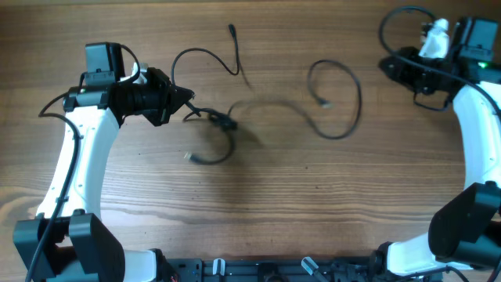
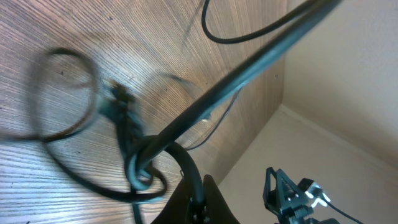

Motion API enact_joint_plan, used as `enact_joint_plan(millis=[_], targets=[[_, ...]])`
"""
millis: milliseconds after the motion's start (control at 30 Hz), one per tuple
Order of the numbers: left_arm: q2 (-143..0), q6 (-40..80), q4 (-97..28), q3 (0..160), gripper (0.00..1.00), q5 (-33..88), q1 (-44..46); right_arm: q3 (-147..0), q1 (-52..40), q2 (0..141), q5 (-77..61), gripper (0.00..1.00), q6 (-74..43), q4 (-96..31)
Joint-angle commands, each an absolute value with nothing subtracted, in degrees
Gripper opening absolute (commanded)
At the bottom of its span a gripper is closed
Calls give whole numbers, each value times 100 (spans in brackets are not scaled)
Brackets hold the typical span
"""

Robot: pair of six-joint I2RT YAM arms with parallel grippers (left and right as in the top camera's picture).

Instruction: Untangle cables

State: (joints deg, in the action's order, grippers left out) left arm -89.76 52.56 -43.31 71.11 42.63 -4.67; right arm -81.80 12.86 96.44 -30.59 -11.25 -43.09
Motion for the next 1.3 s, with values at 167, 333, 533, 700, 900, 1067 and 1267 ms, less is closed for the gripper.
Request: enact_joint_plan(millis=[167,333,533,700,900,1067,1267], targets=[[-8903,5124,-4287,7083,4,4372,-362,-8606,381,9367,-4121,53,158,-4331],[-8903,5542,-4042,7083,4,4858,-360,-8567,-541,9356,-4606,57,862,-4359],[-8903,6112,-3586,7083,4,5645,-360,-8565,-1619,9432,-4641,66,1708,-4351],[-8903,6241,-3527,7083,4,6025,-360,-8565,-2130,9607,-4661,66,2158,-4320],[-8903,6243,-3529,7083,4,6261,-360,-8565,-2526,9850,-4641,65,2403,-3981],[-8903,6241,-3531,7083,4,6302,-360,-8565,-2672,10130,-4783,67,2412,-3815],[-8903,6237,-3531,7083,4,6302,-360,-8565,-2801,10363,-4904,66,2401,-3603]])
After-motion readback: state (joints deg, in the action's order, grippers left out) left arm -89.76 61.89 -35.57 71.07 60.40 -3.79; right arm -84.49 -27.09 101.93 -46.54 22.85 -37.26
